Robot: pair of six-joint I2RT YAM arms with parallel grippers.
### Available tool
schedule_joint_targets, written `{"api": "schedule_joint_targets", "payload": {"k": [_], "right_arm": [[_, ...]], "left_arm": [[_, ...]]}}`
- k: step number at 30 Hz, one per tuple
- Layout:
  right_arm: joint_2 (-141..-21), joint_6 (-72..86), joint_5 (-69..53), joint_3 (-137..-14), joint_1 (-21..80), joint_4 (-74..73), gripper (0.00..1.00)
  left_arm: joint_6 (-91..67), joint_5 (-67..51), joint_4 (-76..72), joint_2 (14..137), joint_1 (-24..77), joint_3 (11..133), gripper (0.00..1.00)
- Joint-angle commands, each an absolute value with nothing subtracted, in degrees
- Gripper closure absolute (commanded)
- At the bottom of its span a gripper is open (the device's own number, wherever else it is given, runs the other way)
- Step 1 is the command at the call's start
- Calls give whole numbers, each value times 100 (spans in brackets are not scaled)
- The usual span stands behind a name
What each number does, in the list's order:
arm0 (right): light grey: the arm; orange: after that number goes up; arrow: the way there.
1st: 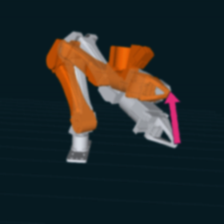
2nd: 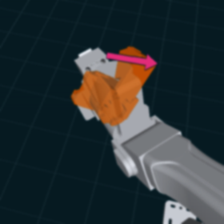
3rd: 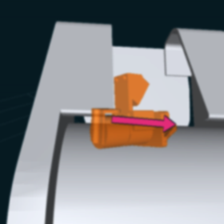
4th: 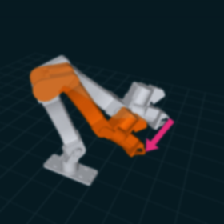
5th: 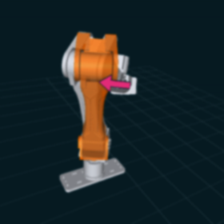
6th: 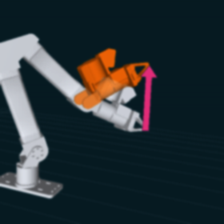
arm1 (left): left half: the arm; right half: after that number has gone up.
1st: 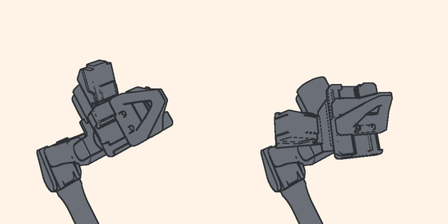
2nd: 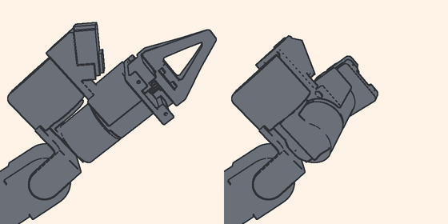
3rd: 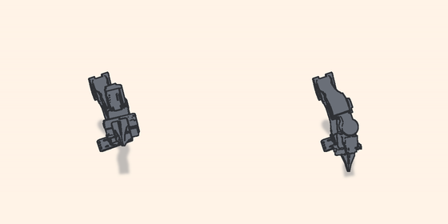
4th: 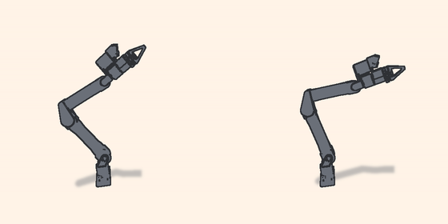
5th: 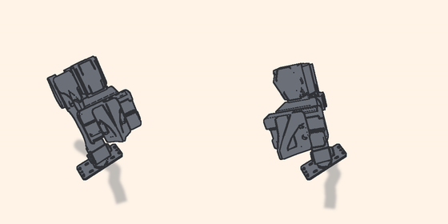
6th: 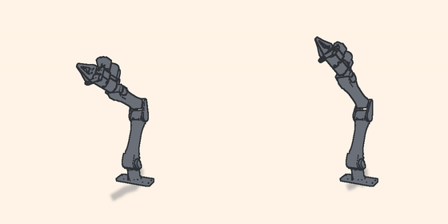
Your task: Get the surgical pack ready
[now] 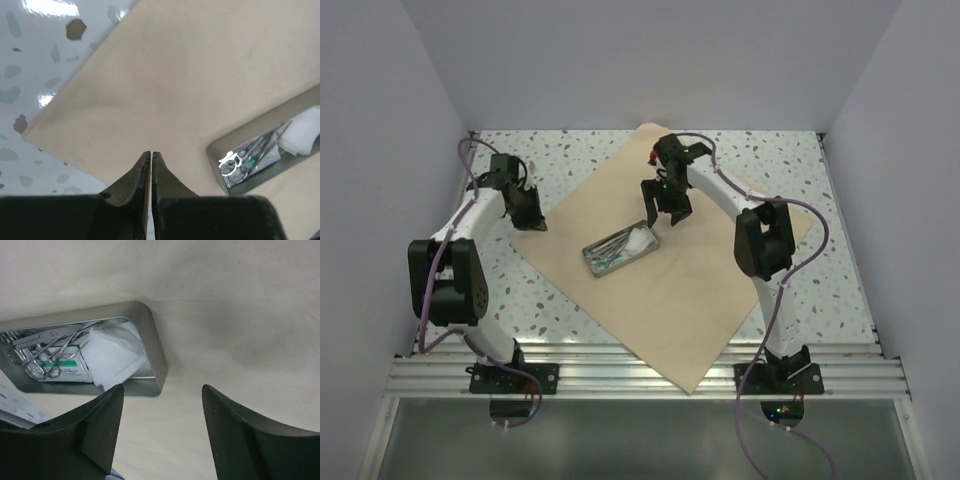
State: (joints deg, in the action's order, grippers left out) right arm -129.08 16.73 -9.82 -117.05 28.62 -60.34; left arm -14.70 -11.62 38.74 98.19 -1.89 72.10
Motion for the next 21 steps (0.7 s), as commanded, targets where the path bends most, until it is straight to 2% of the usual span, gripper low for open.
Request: {"api": "schedule_joint_targets", "payload": {"k": [1, 3, 8, 15, 21], "right_arm": [[-12999, 1415, -1133, -11839, 2971, -5977, 33], [-13078, 1415, -1195, -11821, 2988, -5862, 39], [-13280, 1424, -1134, -11883, 3032, -5854, 44], [-13438, 1503, -1011, -11743, 3050, -5705, 54], [-13404, 1740, -905, -11567, 3050, -5616, 71]], "left_arm": [[-1845, -1433, 3577, 9247, 148, 6716, 94], [-2081, -1354, 3603, 9062, 342, 6391, 100], [-2338, -1143, 3709, 9140, 684, 6100, 100], [-2452, -1230, 3648, 9650, 993, 6310, 100], [-2478, -1458, 3595, 10195, 1239, 6696, 100]]}}
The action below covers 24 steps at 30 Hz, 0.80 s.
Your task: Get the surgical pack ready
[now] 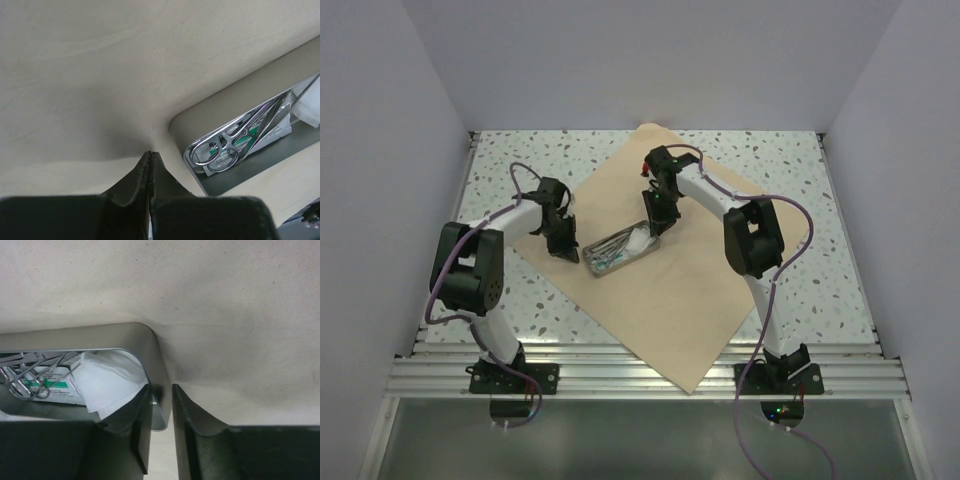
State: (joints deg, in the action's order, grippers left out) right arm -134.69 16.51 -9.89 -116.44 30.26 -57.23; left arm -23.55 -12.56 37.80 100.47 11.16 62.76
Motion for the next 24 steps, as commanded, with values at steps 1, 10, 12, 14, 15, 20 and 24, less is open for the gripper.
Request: {"api": "schedule_joint_targets", "payload": {"k": [1, 10, 12, 14, 15, 20, 24], "right_arm": [[-13377, 1845, -888, -11514, 3050, -5599, 77], [-12491, 2355, -528, -10521, 3006, -5511, 100], [-12279, 2382, -449, -10249, 2918, -5554, 100], [-11999, 2426, -466, -9899, 2761, -5555, 100], [-11910, 2400, -466, -9783, 2699, -5520, 100], [-11462, 2127, -211, -9387, 2418, -5625, 100], [-11277, 2083, -45, -9229, 2364, -5660, 100]], "left_arm": [[-2487, -1502, 3586, 10300, 1309, 6749, 100], [-2619, -1573, 3840, 10749, 1749, 7698, 100], [-2645, -1591, 3876, 10871, 1845, 7892, 100], [-2672, -1617, 3911, 10960, 1924, 8059, 100], [-2681, -1635, 3929, 11064, 1994, 8112, 100], [-2707, -1705, 3938, 11364, 2153, 8340, 100], [-2742, -1696, 3955, 11592, 2241, 8569, 100]]}}
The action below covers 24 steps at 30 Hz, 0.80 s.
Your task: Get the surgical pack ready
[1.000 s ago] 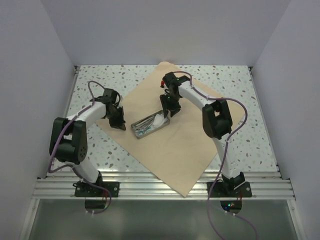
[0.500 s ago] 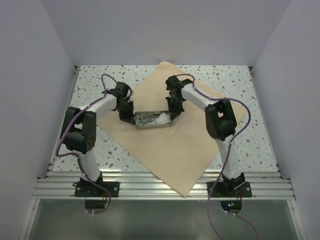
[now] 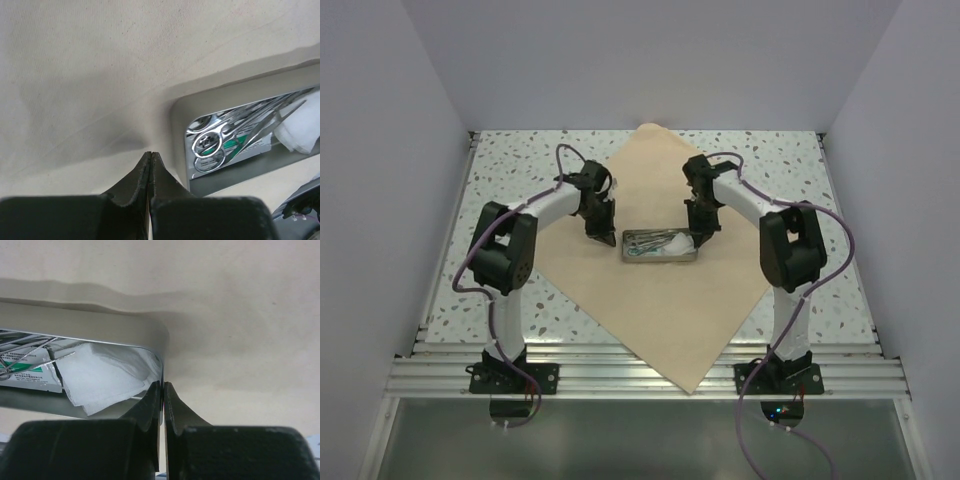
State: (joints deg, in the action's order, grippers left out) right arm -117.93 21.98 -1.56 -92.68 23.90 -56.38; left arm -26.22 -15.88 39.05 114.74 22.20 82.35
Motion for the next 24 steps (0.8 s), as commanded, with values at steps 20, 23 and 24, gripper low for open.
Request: {"api": "schedule_joint_targets", "payload": {"k": [20, 23, 24], "right_arm": [[-11944, 1477, -167, -9228, 2127, -5326, 100], [-11953, 1398, -141, -9246, 2101, -5335, 100], [-11962, 1371, -149, -9255, 2092, -5344, 100]], "left_arm": [[-1899, -1249, 4070, 10733, 1424, 8560, 97], [-1758, -1204, 3859, 10329, 1371, 8561, 87], [-1697, -1152, 3824, 10214, 1371, 8561, 83]]}}
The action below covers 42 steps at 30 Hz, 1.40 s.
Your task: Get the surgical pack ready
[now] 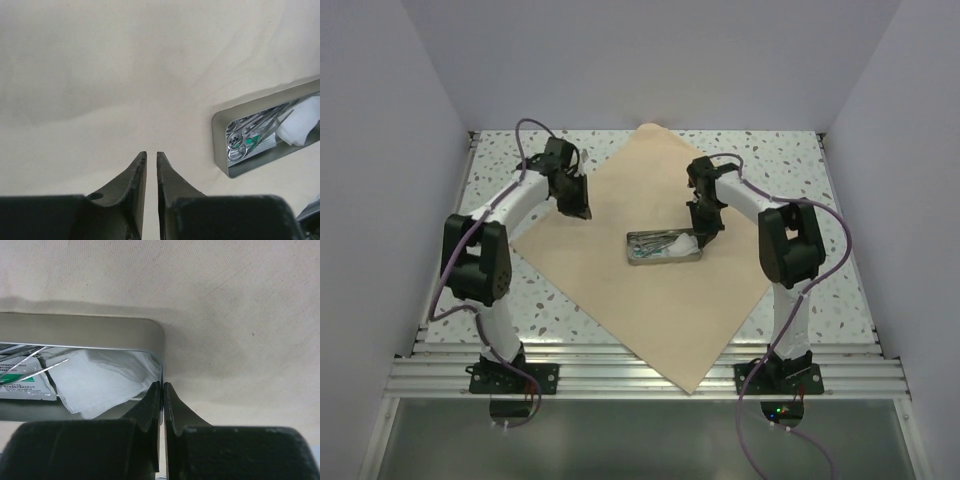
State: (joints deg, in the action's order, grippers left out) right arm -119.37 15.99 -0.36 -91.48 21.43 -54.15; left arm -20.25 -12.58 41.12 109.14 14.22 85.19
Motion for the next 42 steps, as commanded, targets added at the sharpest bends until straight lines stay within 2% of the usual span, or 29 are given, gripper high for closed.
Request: {"api": "schedule_joint_targets", "payload": {"k": [1, 5, 8, 12, 16, 17, 18, 19, 21, 22, 23, 24, 25, 27, 28, 30, 32, 40, 42], "right_arm": [[-11962, 1362, -158, -9272, 2092, -5352, 100], [-11979, 1362, -211, -9281, 2100, -5352, 100], [-12014, 1371, -158, -9281, 2092, -5379, 100], [-11883, 1432, -211, -9150, 2092, -5327, 98], [-11813, 1441, -185, -9184, 2101, -5387, 76], [-11778, 1450, -158, -9219, 2101, -5457, 67], [-11760, 1459, -123, -9272, 2092, -5502, 64], [-11725, 1468, -19, -9420, 2092, -5563, 54], [-11576, 1459, 104, -9692, 2101, -5800, 45], [-11514, 1442, 201, -9790, 2101, -5896, 37], [-11383, 1398, 376, -9895, 2101, -6106, 32], [-11338, 1363, 491, -10001, 2101, -6230, 28], [-11286, 1336, 588, -10185, 2101, -6371, 18], [-11014, 1310, 825, -10257, 2092, -6661, 6], [-10865, 1310, 861, -10205, 2092, -6714, 1], [-10401, 1327, 888, -10056, 2092, -6759, 1], [-10074, 1441, 949, -9669, 2092, -6689, 1], [-9264, 1828, 792, -8833, 1907, -6680, 1], [-9264, 1837, 625, -8694, 1872, -6715, 5]], "left_arm": [[-1592, -1117, 3701, 10100, 1371, 8534, 80], [-1503, -765, 3481, 9433, 1275, 8341, 73], [-1503, -712, 3454, 9194, 1161, 8139, 62], [-1459, -677, 3375, 9027, 1099, 7902, 59], [-1248, -572, 3287, 8860, 1099, 7814, 51], [-1205, -554, 3278, 8842, 1099, 7813, 49], [-1117, -536, 3270, 8833, 1099, 7813, 48], [-1064, -536, 3243, 8781, 1099, 7796, 48], [-941, -580, 3164, 8728, 1099, 7744, 41], [-906, -597, 3121, 8684, 1099, 7708, 39], [-844, -615, 3051, 8657, 1099, 7691, 34], [-826, -607, 3006, 8631, 1099, 7621, 33], [-809, -606, 2945, 8579, 1099, 7568, 32], [-782, -650, 2752, 8561, 1099, 7428, 27], [-791, -642, 2716, 8587, 1099, 7383, 21], [-904, -659, 2681, 8639, 1099, 7278, 13], [-966, -729, 2637, 8640, 1099, 7155, 0], [-1178, -1097, 2461, 8403, 1090, 6732, 0], [-1099, -1300, 2470, 8402, 1090, 6802, 0]]}}
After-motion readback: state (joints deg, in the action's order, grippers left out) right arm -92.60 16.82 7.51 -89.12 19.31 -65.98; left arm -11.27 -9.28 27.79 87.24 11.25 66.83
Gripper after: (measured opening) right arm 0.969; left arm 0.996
